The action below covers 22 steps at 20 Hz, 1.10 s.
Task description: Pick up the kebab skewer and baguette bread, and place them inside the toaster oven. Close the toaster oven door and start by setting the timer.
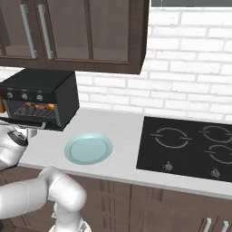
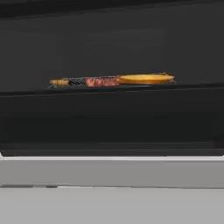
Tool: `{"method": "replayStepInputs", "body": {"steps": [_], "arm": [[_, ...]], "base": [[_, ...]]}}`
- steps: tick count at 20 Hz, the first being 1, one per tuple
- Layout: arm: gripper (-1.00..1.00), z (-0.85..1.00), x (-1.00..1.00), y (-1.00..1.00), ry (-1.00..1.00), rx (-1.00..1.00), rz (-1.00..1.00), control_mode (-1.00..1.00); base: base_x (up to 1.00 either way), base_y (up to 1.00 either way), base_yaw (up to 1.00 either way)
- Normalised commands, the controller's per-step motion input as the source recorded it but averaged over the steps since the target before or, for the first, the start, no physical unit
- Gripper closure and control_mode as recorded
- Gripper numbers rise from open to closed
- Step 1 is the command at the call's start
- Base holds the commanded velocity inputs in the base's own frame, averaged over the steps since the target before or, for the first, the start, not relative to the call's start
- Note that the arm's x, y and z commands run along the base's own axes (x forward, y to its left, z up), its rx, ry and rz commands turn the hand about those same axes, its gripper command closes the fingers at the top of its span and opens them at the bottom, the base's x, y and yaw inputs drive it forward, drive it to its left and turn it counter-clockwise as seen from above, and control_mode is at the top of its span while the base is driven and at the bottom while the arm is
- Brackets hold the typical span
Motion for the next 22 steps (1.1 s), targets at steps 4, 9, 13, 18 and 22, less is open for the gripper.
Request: {"method": "replayStepInputs", "body": {"steps": [4, 9, 13, 18, 22], "arm": [[-1.00, -0.05, 0.64, 0.00, 0.00, 0.00, -0.02, -1.00], [-1.00, 0.00, 0.54, 0.00, -0.01, 0.00, -0.02, -1.00], [-1.00, 0.00, 0.57, 0.00, 0.00, 0.00, -0.01, -1.00], [-1.00, 0.00, 0.59, 0.00, 0.00, 0.00, -0.02, -1.00], [-1.00, 0.00, 0.32, 0.00, 0.00, 0.00, 0.00, -1.00]], "base": [[0.00, 0.00, 0.00], [0.00, 0.00, 0.00], [0.00, 0.00, 0.00], [0.00, 0.00, 0.00], [0.00, 0.00, 0.00]]}}
